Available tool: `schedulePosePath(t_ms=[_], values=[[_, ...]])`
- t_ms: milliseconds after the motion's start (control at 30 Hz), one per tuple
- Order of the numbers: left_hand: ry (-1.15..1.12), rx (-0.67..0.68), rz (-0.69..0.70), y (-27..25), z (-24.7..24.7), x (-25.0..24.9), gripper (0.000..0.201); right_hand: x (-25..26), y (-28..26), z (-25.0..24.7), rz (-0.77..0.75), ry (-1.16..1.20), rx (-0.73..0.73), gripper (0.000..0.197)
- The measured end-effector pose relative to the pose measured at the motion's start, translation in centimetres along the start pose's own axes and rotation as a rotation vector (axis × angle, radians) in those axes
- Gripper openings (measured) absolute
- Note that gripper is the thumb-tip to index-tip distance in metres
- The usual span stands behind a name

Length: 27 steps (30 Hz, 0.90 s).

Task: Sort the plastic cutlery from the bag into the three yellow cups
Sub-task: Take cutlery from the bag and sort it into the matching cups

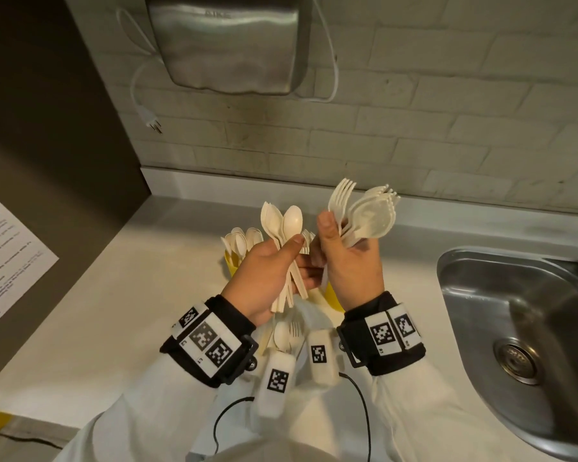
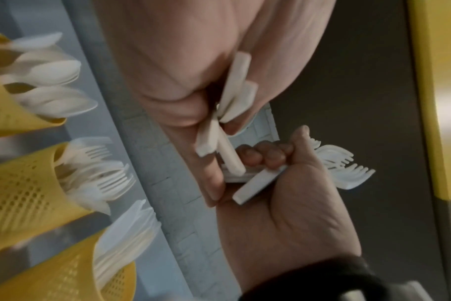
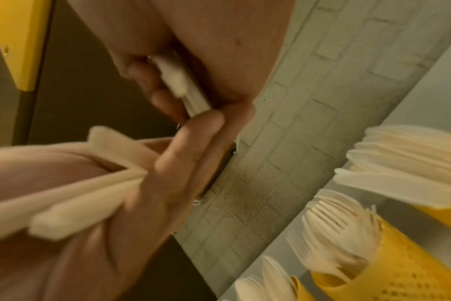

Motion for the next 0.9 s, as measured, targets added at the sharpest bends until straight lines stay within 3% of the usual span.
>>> schedulePosePath(t_ms=[100, 167, 233, 367, 533, 600, 700, 900], values=[[0.297, 0.032, 0.086, -0.1, 0.1, -0.6, 0.024, 0.2, 0.1, 0.0, -0.008, -0.006, 0.003, 0.039], [0.542, -0.011, 0.165, -0.1, -0.3, -1.1, 0.018, 0.5, 0.3, -0.3, -0.016, 0.016, -0.022, 0.034], [0.72, -0.048, 0.283, 0.0, -0.9, -1.5, 0.014, 1.0, 0.5, -0.7, -0.058, -0.127, -0.022, 0.026], [0.908, -0.086, 0.431, 0.1, -1.0, -1.9, 0.015, 1.9, 0.1, 0.5, -0.166, -0.534, 0.066, 0.017], [1.125, -0.114, 0.502, -0.5, 0.0, -2.2, 0.021, 2.0, -0.4, 1.4, -0.226, -0.685, -0.013, 0.011], [1.172, -0.125, 0.533, -0.6, 0.0, -2.4, 0.018, 2.2, -0.5, 1.5, -0.226, -0.66, -0.04, 0.002], [1.192, -0.12, 0.566, -0.9, 0.2, -2.8, 0.022, 2.4, -0.7, 0.9, -0.199, -0.508, -0.12, 0.015], [1.154, -0.037, 0.548, -0.9, -0.1, -2.1, 0.025, 1.5, 0.5, -0.6, -0.076, -0.239, -0.191, 0.016]])
Point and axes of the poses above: each hand's wrist, its own y-axis towards the middle knuckle, its own z-axis out of the palm, x = y × z, the point moved 8 cm from there along y, towards the middle knuckle, and after that the axes turned 14 degrees about -y, right-handed, at the moved point
